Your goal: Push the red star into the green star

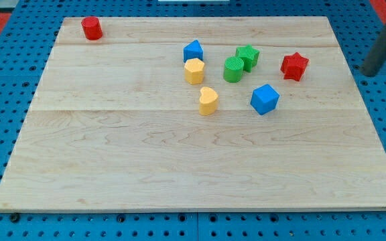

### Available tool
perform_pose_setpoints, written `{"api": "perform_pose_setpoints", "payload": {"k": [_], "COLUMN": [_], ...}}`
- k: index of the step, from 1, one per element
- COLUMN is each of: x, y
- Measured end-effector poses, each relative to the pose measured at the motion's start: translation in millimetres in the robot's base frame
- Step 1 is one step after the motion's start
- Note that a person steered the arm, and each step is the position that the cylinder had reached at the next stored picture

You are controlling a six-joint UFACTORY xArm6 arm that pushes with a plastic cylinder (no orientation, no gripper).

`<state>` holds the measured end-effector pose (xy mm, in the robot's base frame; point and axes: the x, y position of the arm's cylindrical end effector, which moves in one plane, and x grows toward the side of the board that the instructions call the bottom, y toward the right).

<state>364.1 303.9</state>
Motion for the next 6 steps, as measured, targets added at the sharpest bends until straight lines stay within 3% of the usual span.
{"api": "perform_pose_setpoints", "payload": {"k": [2, 3, 4, 6], "x": [-46.3, -16.7, -15.8, -15.8], "y": [-28.6, -33.6, -96.0, -110.3]}}
